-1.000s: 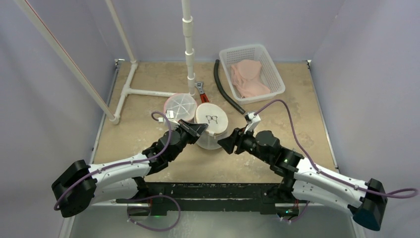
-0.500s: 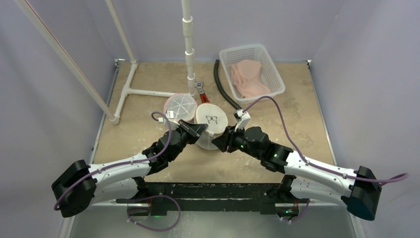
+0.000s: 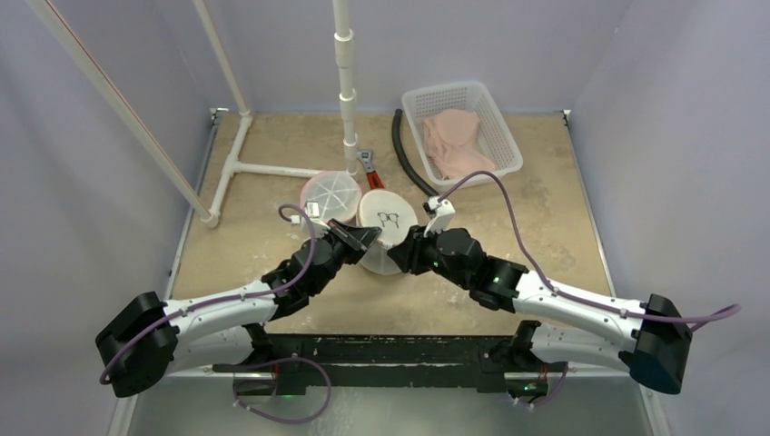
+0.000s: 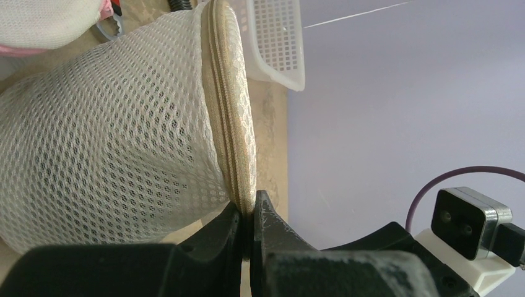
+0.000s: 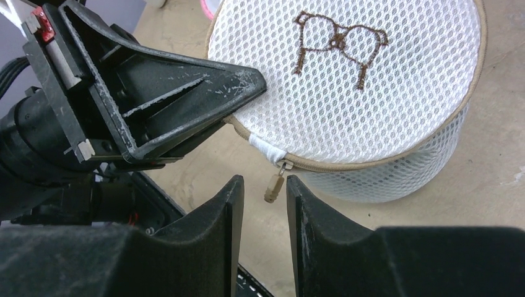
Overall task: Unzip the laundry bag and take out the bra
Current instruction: Place the laundry bag at the center of the board, then unzip the laundry bag at the center of the board.
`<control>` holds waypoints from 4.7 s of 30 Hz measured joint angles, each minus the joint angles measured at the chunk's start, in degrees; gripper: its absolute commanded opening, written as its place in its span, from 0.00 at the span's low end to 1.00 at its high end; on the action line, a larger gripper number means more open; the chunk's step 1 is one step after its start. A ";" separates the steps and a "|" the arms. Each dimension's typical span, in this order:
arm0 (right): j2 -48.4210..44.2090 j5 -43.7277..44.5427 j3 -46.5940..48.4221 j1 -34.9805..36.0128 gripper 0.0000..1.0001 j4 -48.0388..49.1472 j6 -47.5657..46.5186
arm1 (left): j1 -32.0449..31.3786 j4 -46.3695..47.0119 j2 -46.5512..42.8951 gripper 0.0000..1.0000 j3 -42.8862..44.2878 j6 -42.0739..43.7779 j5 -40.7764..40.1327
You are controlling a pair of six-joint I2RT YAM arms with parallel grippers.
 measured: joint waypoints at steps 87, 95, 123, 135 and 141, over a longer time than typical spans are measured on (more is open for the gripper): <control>-15.87 9.03 -16.33 -8.02 0.00 -1.49 -2.49 | -14.60 -15.43 -0.79 0.65 7.52 -3.98 4.15; -16.04 8.74 -16.33 -7.85 0.00 -1.53 -2.86 | -15.02 -14.86 9.97 0.61 13.35 -7.76 -2.60; -16.48 -0.46 -16.70 -6.73 0.00 3.96 -9.09 | -1.27 -15.34 9.94 0.00 13.88 1.01 7.02; -16.04 6.67 -16.70 -6.36 0.00 4.15 -4.66 | 6.64 -20.31 2.38 0.00 12.96 10.49 19.12; -14.93 14.25 -16.65 -6.10 0.00 1.97 -0.22 | 8.55 -20.68 2.29 0.00 12.85 14.05 24.94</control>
